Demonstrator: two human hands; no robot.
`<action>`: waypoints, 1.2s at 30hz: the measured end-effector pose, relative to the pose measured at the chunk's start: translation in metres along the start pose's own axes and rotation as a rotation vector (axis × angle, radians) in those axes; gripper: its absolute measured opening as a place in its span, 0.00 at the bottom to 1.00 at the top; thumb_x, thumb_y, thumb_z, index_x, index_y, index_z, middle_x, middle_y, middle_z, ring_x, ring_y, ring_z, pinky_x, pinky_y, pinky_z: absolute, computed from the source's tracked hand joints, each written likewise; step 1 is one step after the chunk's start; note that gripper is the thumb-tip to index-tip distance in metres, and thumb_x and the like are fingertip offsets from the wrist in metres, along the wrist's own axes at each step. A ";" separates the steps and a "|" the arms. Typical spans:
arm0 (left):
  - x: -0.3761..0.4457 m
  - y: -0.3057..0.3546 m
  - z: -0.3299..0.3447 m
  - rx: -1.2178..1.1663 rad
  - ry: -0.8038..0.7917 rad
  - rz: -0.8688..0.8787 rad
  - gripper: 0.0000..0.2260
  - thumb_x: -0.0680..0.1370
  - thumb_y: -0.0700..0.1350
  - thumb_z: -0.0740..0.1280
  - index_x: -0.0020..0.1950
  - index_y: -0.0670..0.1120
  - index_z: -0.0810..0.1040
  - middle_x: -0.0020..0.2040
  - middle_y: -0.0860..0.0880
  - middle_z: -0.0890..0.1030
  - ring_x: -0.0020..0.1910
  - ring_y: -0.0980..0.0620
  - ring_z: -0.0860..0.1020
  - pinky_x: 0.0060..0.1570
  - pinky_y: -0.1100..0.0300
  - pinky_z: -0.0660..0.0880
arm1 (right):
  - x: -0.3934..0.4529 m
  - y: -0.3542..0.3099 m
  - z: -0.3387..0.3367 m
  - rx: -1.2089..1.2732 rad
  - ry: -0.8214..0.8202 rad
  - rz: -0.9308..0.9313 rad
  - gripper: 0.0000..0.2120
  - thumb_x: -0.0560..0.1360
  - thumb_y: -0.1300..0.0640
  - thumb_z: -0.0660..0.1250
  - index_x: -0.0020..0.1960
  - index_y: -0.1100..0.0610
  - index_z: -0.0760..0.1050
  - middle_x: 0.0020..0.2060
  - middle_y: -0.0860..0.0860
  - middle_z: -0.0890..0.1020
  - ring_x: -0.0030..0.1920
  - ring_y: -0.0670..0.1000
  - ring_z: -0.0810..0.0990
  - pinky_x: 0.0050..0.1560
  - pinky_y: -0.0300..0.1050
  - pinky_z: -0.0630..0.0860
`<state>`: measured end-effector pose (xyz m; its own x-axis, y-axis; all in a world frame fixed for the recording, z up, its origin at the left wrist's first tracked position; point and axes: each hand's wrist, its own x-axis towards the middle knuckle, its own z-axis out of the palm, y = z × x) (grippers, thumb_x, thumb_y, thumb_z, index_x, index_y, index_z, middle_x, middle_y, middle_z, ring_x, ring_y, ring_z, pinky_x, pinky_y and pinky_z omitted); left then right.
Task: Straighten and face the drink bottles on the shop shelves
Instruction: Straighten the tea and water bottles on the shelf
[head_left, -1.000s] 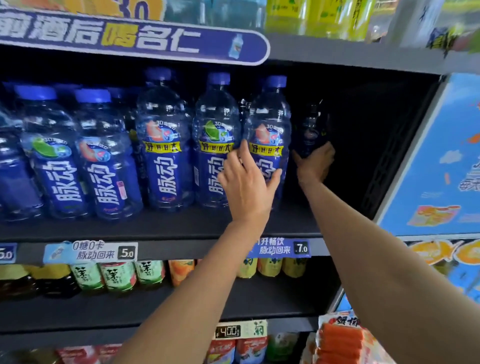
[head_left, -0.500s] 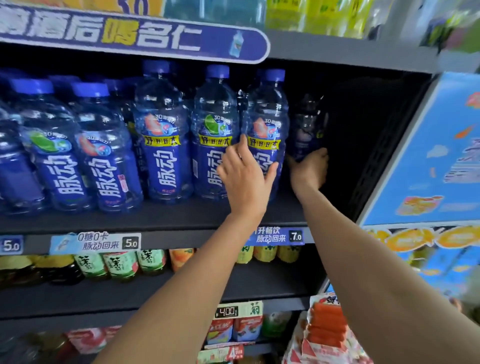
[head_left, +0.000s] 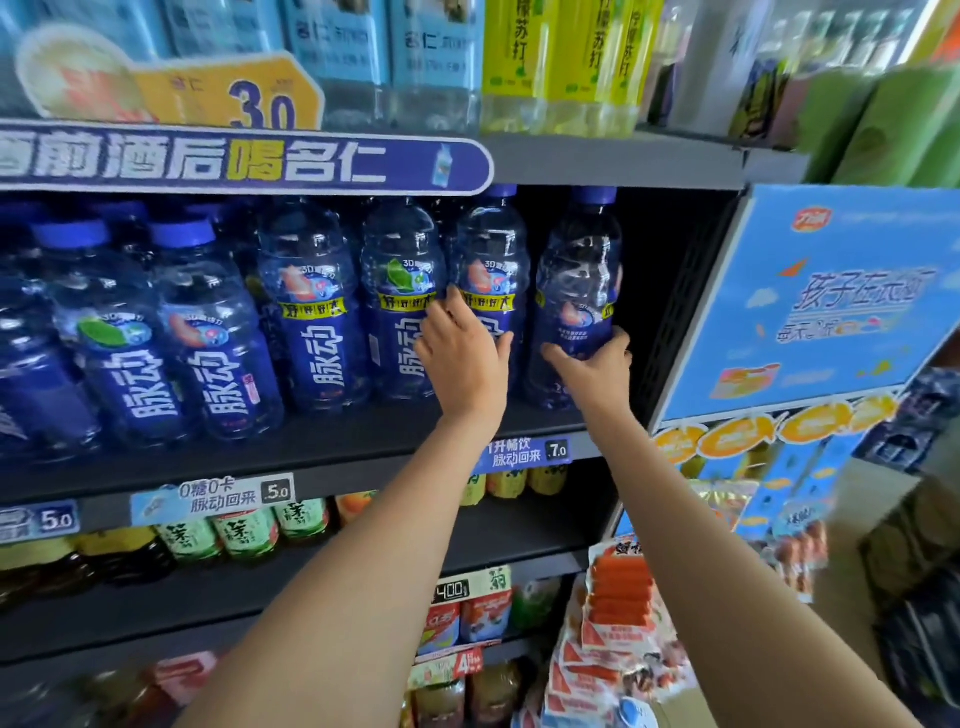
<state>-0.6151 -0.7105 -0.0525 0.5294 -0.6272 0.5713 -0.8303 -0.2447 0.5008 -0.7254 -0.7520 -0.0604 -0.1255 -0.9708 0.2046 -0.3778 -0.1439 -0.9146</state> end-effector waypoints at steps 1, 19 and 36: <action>0.000 0.000 -0.001 0.008 -0.006 -0.002 0.32 0.76 0.55 0.65 0.73 0.40 0.57 0.67 0.41 0.66 0.65 0.43 0.67 0.62 0.52 0.63 | 0.005 -0.001 -0.002 0.075 -0.054 -0.002 0.38 0.69 0.56 0.73 0.72 0.60 0.57 0.66 0.58 0.67 0.66 0.56 0.67 0.65 0.50 0.67; -0.004 -0.003 0.007 0.006 0.021 -0.018 0.32 0.76 0.55 0.65 0.73 0.40 0.59 0.66 0.41 0.68 0.63 0.42 0.69 0.59 0.51 0.66 | 0.009 0.006 -0.014 -0.123 -0.092 0.001 0.31 0.66 0.52 0.77 0.63 0.61 0.69 0.58 0.55 0.78 0.59 0.55 0.76 0.57 0.46 0.71; -0.023 0.001 0.018 -0.142 -0.116 -0.421 0.29 0.72 0.55 0.70 0.65 0.41 0.64 0.63 0.43 0.68 0.64 0.43 0.67 0.60 0.50 0.63 | -0.008 -0.001 0.004 -0.265 0.081 0.003 0.31 0.70 0.44 0.72 0.60 0.64 0.65 0.60 0.60 0.72 0.57 0.62 0.75 0.47 0.52 0.71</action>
<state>-0.6308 -0.7093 -0.0766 0.7856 -0.5758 0.2264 -0.5107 -0.3968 0.7627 -0.7201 -0.7446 -0.0630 -0.1962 -0.9510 0.2389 -0.6025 -0.0754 -0.7946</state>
